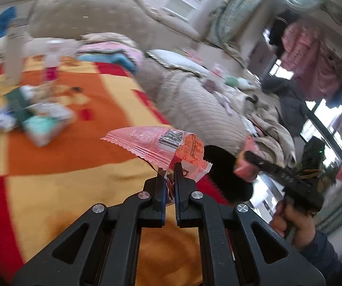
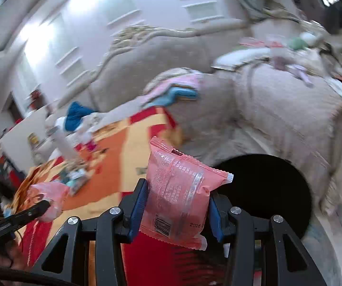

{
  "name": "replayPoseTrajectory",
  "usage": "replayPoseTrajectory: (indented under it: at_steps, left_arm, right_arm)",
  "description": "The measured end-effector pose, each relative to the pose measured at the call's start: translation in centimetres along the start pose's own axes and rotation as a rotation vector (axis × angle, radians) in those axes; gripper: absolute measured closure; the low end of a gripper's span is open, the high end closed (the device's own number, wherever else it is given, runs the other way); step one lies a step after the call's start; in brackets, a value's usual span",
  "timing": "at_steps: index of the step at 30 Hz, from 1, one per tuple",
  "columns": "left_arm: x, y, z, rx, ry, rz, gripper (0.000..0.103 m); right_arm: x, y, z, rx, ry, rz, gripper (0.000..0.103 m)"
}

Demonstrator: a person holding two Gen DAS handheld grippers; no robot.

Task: Collect trash
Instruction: 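Carry both pink packets to the black bin and open both tools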

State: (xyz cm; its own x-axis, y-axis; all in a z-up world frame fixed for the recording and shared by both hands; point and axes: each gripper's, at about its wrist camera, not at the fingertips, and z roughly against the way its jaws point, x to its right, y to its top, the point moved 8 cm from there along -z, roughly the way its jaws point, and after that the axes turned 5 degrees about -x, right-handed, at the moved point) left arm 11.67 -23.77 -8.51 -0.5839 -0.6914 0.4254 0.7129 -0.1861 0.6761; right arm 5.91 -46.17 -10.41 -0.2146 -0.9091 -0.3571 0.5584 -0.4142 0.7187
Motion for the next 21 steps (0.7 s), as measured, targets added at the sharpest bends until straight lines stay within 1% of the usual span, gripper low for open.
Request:
replayPoseTrajectory:
  at_steps: [5,8,11,16,17,18,19,20,21]
  left_arm:
    - [5.9,0.5,-4.9,-0.066,-0.055,-0.086,0.1]
    - [8.2,1.2,-7.9,-0.101,-0.072,-0.118,0.1]
    - [10.0,1.8,-11.2,-0.148,-0.077,-0.15,0.1]
    - [11.2,2.0,-16.1,-0.207,-0.028,-0.186,0.098]
    - [11.2,1.9,-17.0,-0.224,-0.019,-0.19,0.096]
    - [11.3,1.6,-18.1,-0.26,-0.009,-0.198,0.091]
    - [11.3,1.3,-18.8,-0.283,0.005,-0.208,0.083]
    - [11.2,1.1,-19.2,-0.291,0.024,-0.217,0.077]
    - [11.0,0.9,-19.3,-0.291,0.031,-0.219,0.062]
  right_arm:
    - [4.2,-0.2,0.6,-0.007,-0.077,-0.074,0.058]
    - [6.2,-0.5,0.5,-0.03,-0.11,-0.121,0.058]
    - [7.5,-0.8,-0.2,-0.062,-0.131,-0.151,0.058]
    - [8.5,-1.4,-1.1,-0.104,-0.155,-0.153,0.058]
    - [8.8,-1.5,-1.4,-0.115,-0.163,-0.163,0.056]
    - [9.2,-1.6,-1.7,-0.128,-0.172,-0.181,0.056]
    - [9.3,-1.7,-1.8,-0.129,-0.174,-0.191,0.055]
    - [9.5,-1.7,-1.8,-0.125,-0.173,-0.203,0.052]
    - [9.5,-1.5,-1.6,-0.115,-0.175,-0.209,0.052]
